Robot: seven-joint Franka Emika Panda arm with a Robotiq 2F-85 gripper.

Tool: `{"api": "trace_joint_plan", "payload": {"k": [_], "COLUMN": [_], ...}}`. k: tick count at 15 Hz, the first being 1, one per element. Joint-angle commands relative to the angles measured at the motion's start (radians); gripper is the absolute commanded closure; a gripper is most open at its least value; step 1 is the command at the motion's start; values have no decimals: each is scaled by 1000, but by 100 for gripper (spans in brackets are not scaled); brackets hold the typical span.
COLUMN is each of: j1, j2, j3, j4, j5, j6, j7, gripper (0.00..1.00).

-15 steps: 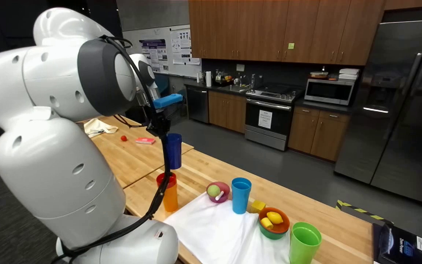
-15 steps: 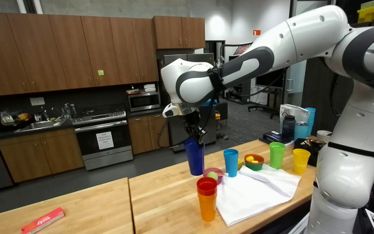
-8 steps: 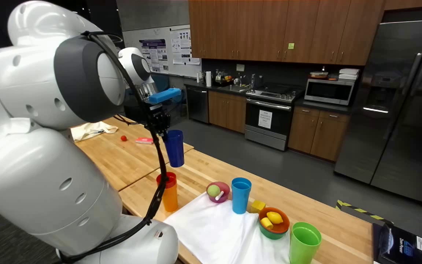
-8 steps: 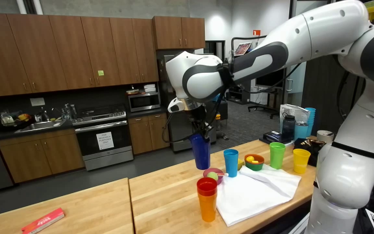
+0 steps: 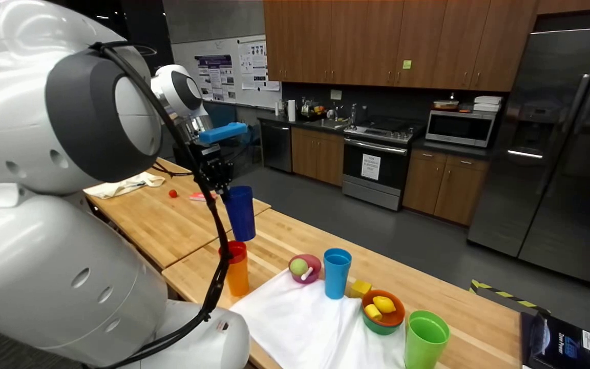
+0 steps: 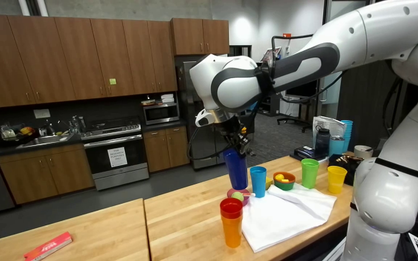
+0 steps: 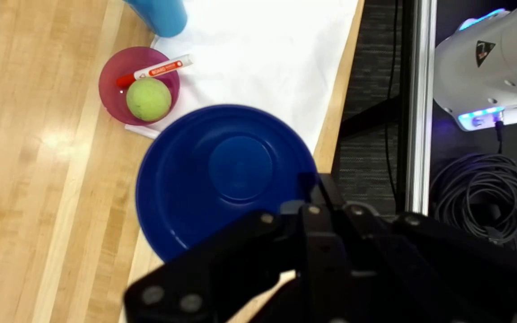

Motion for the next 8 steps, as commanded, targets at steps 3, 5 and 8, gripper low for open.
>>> {"api": "trace_joint_plan", "payload": {"k": [3,5,8], "j1": [46,62,80], "j2": [-45,-39,-31], "j3": [-5,-4,-7], "j4": [-29,-31,-33], "j5": [-5,-1,11], "j6": [-108,-136,-149], "j7": [-42,-67,-116], "gripper": [99,99,99]}}
